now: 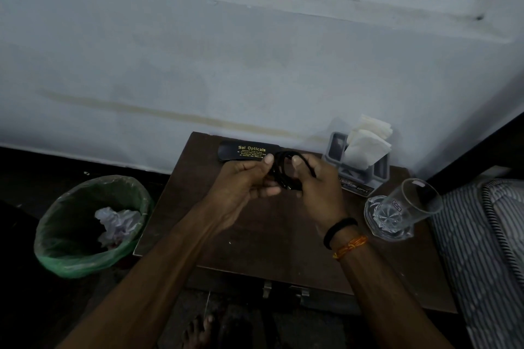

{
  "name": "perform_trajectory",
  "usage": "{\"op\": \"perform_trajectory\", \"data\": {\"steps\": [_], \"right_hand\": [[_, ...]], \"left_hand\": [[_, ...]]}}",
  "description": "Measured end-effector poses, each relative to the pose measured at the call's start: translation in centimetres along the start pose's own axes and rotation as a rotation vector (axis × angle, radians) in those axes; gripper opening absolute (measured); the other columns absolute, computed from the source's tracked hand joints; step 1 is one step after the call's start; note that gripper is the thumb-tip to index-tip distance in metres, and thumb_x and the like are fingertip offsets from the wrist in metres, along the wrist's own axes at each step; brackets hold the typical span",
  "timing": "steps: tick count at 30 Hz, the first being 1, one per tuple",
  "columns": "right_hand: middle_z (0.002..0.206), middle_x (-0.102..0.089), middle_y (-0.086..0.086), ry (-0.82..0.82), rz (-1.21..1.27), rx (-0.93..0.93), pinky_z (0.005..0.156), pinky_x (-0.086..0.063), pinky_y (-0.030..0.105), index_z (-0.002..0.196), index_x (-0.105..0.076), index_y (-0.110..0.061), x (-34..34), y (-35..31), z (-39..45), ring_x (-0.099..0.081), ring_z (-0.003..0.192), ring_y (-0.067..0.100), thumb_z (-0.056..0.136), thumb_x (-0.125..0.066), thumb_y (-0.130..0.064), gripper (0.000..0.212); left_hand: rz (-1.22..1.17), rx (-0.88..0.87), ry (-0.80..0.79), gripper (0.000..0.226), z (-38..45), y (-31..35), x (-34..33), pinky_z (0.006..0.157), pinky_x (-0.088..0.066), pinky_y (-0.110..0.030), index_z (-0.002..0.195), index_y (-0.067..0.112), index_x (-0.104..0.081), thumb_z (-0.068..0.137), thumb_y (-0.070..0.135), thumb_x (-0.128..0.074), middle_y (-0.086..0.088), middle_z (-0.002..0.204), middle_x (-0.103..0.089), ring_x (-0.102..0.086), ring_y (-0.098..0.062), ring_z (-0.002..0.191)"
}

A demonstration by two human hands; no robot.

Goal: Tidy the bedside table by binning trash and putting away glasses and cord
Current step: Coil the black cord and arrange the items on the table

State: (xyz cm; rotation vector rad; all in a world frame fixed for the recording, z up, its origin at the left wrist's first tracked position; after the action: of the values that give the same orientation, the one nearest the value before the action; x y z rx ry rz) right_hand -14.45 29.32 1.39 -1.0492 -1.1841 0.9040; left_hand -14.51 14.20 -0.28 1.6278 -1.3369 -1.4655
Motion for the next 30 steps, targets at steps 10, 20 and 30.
{"op": "perform_trajectory", "data": {"steps": [10,20,30], "right_hand": [[0.089,-0.069,0.000,0.002,-0.130,0.085,0.066,-0.049,0.028,0.103,-0.069,-0.016,0.3,-0.9,0.2,-0.064,0.081,0.015,0.102,-0.048,-0.024,0.023],[0.091,-0.067,-0.001,-0.013,-0.388,0.250,0.066,-0.038,0.006,0.101,-0.068,-0.014,-0.9,-2.5,-0.8,-0.060,0.082,0.010,0.100,-0.051,-0.016,0.017],[0.096,-0.074,0.006,-0.162,0.221,-0.152,0.056,-0.050,0.018,0.106,-0.073,-0.013,-0.8,-0.5,-1.6,-0.068,0.083,0.013,0.096,-0.058,-0.008,0.019]], "left_hand": [[-0.170,0.062,-0.141,0.037,0.0,-0.2,-1.2,0.082,-0.057,-0.032,0.119,-0.003,-0.061,0.086,0.014,-0.063,-0.016,0.109,-0.064,-0.064,-0.022,0.093],[0.046,-0.022,0.028,0.032,-0.1,-0.7,-0.9,0.073,-0.049,-0.037,0.105,-0.007,-0.064,0.077,0.004,-0.074,-0.017,0.094,-0.066,-0.063,-0.026,0.084],[0.061,-0.015,0.156,0.026,0.0,-0.5,-0.1,0.066,-0.049,-0.037,0.092,0.008,-0.059,0.072,-0.003,-0.070,-0.016,0.089,-0.068,-0.064,-0.029,0.081]]}}
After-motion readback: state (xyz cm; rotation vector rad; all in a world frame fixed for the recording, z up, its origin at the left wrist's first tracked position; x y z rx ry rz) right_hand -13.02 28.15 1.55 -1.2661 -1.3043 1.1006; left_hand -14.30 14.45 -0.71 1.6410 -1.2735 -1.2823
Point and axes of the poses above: each hand's wrist, its own z-axis towards the middle knuckle, its own x-axis out of the back of the hand, y = z × x, the point moved 7 cm from there along z, towards the middle knuckle
